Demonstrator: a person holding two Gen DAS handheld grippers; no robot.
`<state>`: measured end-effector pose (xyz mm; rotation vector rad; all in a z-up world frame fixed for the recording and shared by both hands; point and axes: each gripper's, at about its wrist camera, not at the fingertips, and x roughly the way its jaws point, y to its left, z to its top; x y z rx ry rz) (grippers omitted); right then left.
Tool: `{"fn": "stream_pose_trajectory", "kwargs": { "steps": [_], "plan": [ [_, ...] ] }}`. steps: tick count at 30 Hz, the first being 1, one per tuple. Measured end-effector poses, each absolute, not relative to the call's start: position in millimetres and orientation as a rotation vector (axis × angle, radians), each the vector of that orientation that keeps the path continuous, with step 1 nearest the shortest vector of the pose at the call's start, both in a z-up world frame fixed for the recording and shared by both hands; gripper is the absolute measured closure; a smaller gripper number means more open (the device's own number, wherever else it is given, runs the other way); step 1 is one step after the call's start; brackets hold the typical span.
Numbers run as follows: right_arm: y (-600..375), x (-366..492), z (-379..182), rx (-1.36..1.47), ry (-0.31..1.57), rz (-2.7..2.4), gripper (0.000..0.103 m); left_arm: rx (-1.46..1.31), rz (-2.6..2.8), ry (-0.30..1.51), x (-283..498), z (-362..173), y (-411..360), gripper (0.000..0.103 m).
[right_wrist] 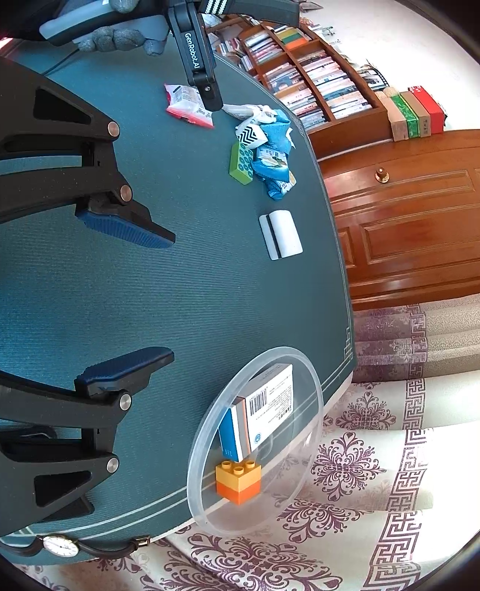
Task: Organize objects
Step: 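Move the left gripper to the red-edged snack packet and grasp it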
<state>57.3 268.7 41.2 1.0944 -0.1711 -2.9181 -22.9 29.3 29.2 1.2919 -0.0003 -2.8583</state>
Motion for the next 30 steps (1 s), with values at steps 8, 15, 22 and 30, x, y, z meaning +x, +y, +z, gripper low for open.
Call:
{"fn": "stream_pose_trajectory", "kwargs": {
  "steps": [8,15,22,30],
  "plan": [
    [260.5,53.9,36.0,1.120,-0.167,-2.901,0.046,1.367,-2.838,-0.007,-26.9,11.9,25.7,0.001],
    [254.1,50.1,30.8,1.142,-0.163,-2.885,0.046,1.397,-2.830,0.020,-29.6,5.2,22.1,0.001],
    [243.5,45.7,26.5,1.158,-0.134,-2.858,0.046,1.384,-2.850,-0.026,-27.2,0.8,26.0,0.019],
    [228.2,35.8,25.4,1.169,-0.099,-2.818,0.046,1.359,-2.903,-0.048,-22.9,2.0,26.9,0.037]
  ]
}}
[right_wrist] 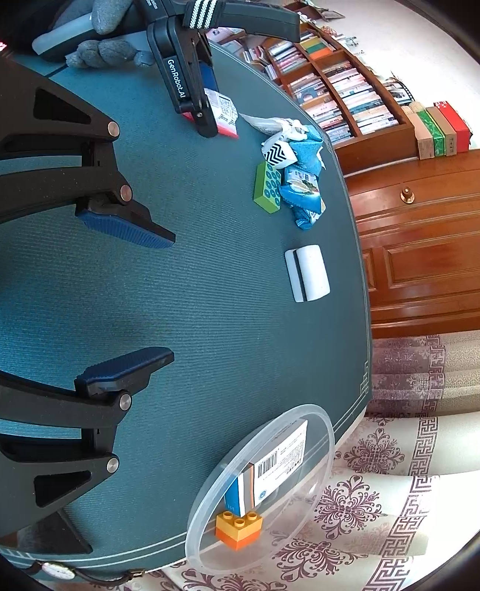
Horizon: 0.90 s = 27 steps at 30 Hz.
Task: Organize objects
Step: 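Move the left gripper to the red-edged snack packet and grasp it, then grasp the green dotted brick with the right gripper while the left holds the snack packet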
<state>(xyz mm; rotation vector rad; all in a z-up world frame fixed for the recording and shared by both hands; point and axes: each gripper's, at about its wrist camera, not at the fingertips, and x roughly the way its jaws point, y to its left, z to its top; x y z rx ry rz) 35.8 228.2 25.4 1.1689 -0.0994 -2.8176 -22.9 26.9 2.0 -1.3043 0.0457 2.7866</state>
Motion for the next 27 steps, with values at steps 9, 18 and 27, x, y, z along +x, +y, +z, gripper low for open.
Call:
{"fn": "stream_pose_trajectory", "kwargs": {
  "steps": [9,18,27],
  "plan": [
    [197.8,10.3,29.9,1.167,-0.073,-2.725,0.046,-1.262,2.773,0.025,-12.7,7.0,14.7,0.048],
    [155.8,-30.7,31.7,1.162,-0.067,-2.656,0.046,-1.225,2.793,0.031,1.8,11.6,-1.5,0.050],
    [117.3,-76.5,27.8,1.163,-0.041,-2.646,0.038,-1.209,2.808,-0.012,8.0,14.2,-20.6,0.050]
  ]
}}
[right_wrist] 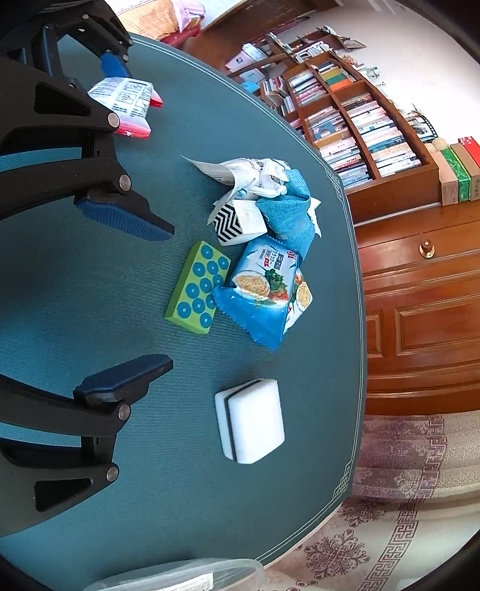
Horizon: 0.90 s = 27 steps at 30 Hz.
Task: Organize objects
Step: 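Grasp the green dotted brick with the right gripper while the left holds the snack packet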
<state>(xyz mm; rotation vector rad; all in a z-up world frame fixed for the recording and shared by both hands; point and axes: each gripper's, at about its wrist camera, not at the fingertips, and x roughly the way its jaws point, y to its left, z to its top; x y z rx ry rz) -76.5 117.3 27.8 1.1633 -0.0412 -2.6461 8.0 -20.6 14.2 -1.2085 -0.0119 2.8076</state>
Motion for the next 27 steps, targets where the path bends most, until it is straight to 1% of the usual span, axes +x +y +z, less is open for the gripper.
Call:
{"fn": "stream_pose_trajectory", "kwargs": {
  "steps": [9,17,21,24,27],
  "plan": [
    [97.2,-104.1,20.3,1.185,0.001,-2.696,0.037,-1.197,2.812,-0.055,8.7,16.0,-32.3,0.050],
    [91.5,-107.7,17.7,1.189,0.056,-2.719,0.037,-1.198,2.807,-0.061,8.8,14.8,-33.4,0.050],
    [90.2,-110.3,17.5,1.192,0.060,-2.722,0.035,-1.195,2.809,-0.056,8.7,15.1,-33.5,0.050],
    [88.6,-110.7,17.0,1.193,0.067,-2.727,0.035,-1.196,2.810,-0.055,8.8,15.1,-33.9,0.050],
    [89.9,-110.3,17.6,1.189,0.068,-2.728,0.037,-1.196,2.810,-0.055,8.5,15.1,-34.1,0.050]
  ]
}}
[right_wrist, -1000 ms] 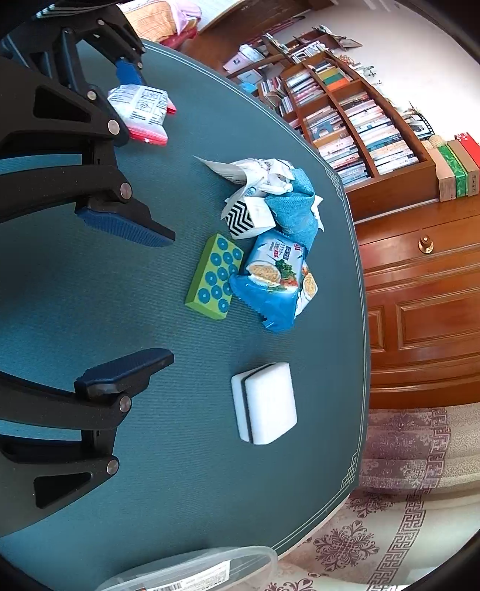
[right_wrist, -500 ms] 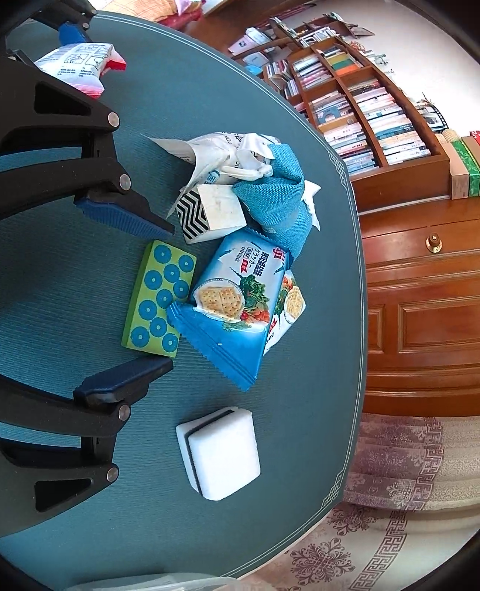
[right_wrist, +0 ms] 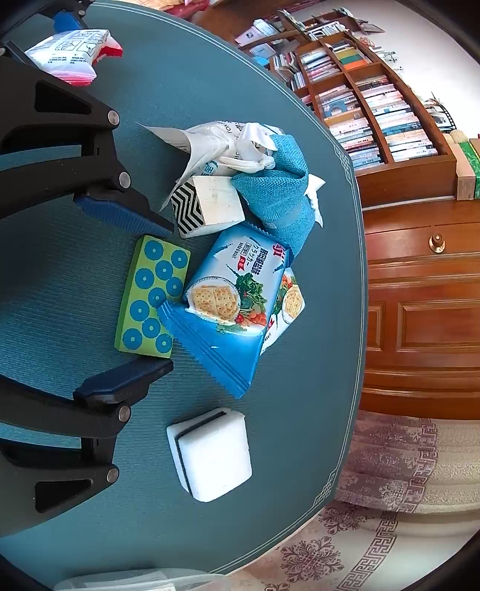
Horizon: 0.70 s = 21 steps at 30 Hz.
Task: Organize objects
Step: 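Grasp the green dotted brick with the right gripper while the left holds the snack packet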
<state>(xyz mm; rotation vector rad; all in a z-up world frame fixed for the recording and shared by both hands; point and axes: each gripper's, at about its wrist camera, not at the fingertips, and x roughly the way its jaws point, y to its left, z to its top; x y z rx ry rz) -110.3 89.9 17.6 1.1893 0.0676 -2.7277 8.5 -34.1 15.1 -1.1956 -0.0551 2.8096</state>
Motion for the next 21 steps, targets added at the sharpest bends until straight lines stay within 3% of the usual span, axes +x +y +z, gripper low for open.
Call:
{"fn": "stream_pose_trajectory", "kwargs": {
  "steps": [21],
  "plan": [
    [150.6,-35.7,27.7,1.142,-0.046,-2.743,0.037,-1.166,2.808,-0.010,17.4,26.7,-16.8,0.050]
  ]
}}
